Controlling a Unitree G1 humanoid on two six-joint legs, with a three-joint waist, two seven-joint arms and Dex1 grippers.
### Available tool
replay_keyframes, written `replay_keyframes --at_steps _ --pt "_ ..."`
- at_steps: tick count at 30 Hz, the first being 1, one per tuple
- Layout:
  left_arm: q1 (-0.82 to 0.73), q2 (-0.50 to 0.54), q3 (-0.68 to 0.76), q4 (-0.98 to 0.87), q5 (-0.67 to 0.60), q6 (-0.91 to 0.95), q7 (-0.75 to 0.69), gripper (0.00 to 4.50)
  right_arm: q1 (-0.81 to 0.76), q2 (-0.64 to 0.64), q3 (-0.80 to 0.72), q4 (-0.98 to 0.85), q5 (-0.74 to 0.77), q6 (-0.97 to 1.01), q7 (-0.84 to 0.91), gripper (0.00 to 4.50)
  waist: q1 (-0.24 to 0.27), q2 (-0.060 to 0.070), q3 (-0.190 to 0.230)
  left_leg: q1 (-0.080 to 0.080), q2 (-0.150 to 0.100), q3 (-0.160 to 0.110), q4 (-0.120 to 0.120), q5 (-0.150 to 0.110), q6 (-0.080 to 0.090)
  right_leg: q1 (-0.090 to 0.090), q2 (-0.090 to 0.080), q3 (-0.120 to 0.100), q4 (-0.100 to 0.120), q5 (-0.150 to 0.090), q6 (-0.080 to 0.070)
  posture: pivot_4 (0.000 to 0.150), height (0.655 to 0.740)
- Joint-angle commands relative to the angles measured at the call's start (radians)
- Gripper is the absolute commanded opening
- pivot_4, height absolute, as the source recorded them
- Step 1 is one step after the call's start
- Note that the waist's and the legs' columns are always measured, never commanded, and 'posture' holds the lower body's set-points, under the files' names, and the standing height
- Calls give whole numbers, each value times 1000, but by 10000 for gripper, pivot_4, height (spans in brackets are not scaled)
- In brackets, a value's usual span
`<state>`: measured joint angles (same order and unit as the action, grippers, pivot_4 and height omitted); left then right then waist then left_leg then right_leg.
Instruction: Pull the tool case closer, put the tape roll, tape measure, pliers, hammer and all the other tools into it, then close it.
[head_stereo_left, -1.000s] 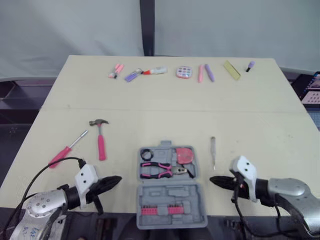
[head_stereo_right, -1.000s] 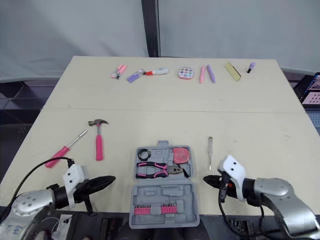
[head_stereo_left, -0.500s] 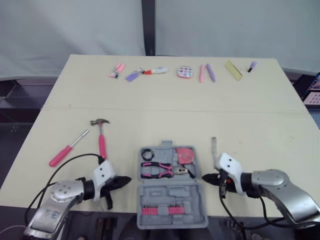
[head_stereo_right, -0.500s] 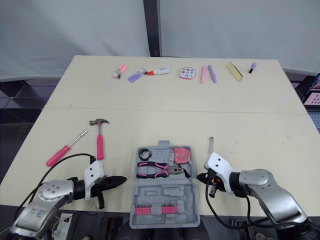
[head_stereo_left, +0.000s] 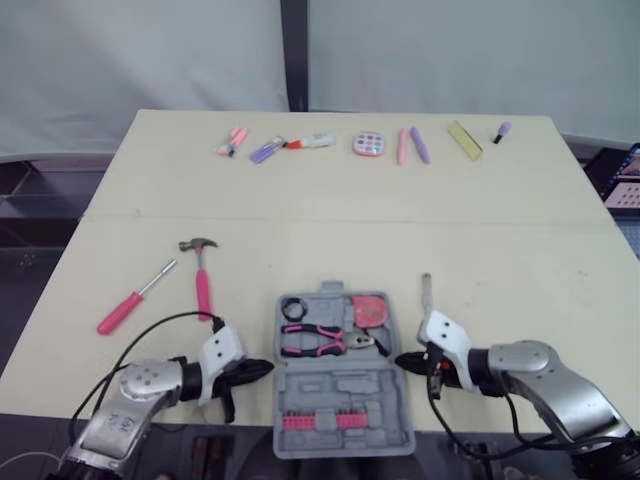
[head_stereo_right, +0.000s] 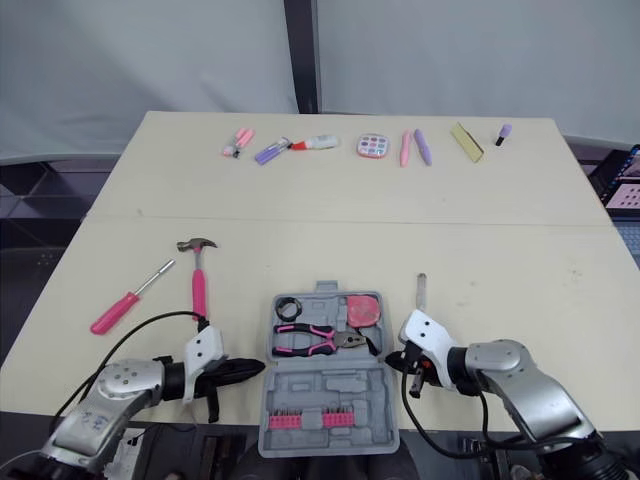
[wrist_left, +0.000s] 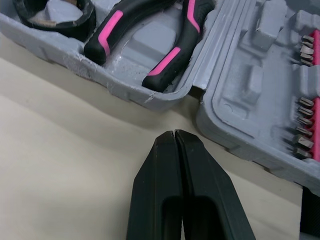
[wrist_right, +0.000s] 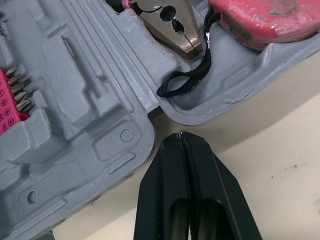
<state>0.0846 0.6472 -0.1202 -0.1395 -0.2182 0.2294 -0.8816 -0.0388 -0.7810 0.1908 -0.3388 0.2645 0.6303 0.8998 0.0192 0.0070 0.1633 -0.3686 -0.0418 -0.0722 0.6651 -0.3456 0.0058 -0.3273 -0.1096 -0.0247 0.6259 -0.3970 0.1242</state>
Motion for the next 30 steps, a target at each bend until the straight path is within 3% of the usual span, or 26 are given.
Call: replay_keyframes --at_steps 1,30 --pt "-19 -16 -19 16 24 -37 -1 756 -2 -1 -3 -12 4 -15 11 630 0 0 0 0 0 0 0 0 0 0 0 0 0 0 0 1500 7400" --pt "-128 -122 -52 155 100 -102 31 756 -64 69 19 34 -30 -17 -5 630 5 1 -1 0 -2 -1 2 0 0 0 0 -4 2 0 0 1500 7400"
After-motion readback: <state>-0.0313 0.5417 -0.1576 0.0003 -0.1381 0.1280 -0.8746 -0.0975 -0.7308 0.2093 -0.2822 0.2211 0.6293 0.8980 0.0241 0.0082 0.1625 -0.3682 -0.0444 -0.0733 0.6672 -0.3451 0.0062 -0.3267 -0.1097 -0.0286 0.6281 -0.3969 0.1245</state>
